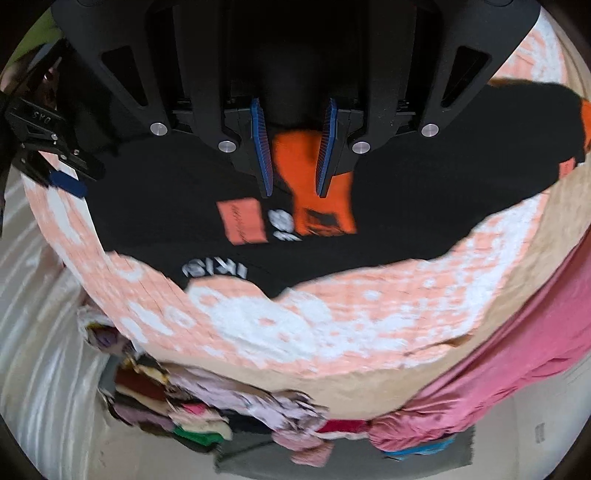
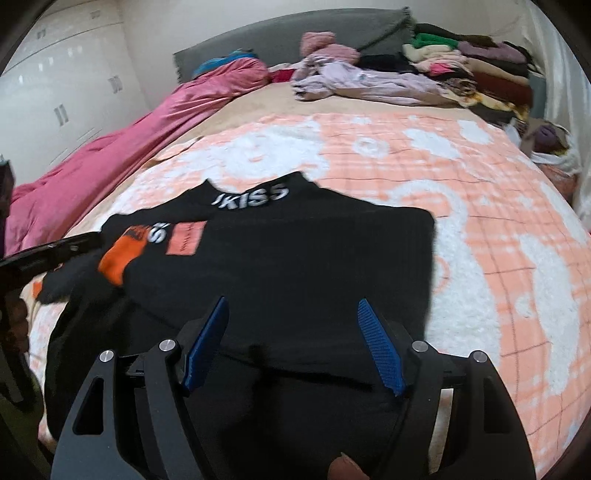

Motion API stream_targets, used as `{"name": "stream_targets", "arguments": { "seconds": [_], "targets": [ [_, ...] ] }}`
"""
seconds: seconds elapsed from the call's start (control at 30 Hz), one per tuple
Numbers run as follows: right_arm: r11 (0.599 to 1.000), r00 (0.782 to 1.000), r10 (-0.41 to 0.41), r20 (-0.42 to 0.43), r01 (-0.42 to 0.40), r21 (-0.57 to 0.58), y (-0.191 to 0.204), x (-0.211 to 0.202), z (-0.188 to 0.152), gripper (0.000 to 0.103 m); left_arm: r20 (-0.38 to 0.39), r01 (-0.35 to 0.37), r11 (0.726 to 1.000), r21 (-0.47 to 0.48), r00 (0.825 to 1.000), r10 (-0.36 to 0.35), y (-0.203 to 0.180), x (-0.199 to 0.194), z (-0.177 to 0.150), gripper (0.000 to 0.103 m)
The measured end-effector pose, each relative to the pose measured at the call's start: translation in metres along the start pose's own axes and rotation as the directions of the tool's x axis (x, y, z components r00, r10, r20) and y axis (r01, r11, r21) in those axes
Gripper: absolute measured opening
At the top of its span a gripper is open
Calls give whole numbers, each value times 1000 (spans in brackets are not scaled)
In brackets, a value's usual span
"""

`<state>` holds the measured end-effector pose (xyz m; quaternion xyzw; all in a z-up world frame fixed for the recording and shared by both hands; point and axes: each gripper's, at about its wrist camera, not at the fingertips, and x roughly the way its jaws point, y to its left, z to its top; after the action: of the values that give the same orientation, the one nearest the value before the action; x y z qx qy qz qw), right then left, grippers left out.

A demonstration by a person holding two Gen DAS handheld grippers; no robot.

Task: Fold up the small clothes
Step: 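Lay the held sleeve across the shirt body with the left tool and open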

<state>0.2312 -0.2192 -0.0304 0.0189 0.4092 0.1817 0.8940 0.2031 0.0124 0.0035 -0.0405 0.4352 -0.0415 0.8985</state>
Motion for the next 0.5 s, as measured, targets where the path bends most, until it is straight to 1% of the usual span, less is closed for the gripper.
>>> {"name": "stream_targets", "arguments": {
  "seconds": [0.1,0.2,0.27,0.37,0.5],
  "targets": [
    [1000,999,16,-52,-17,-22,8,10,-4,71,-45,-10,1000,25,999,11,-12,18,-9,17],
    [999,994,-8,-111,4,-33,10,21,-9,71,-82,-37,999,33,996,39,-14,33,-19,17],
    [1000,990,-6,-138,2,-24,7,28,-12,71,-103,-48,998,36,993,51,-12,43,-24,17],
    [1000,991,5,-130,-8,-19,6,27,-14,72,-104,-45,999,28,993,48,-11,45,-26,17],
    [998,992,53,-110,-50,29,-2,20,-14,72,-101,-30,999,12,994,31,-9,34,-24,17]
  ]
}}
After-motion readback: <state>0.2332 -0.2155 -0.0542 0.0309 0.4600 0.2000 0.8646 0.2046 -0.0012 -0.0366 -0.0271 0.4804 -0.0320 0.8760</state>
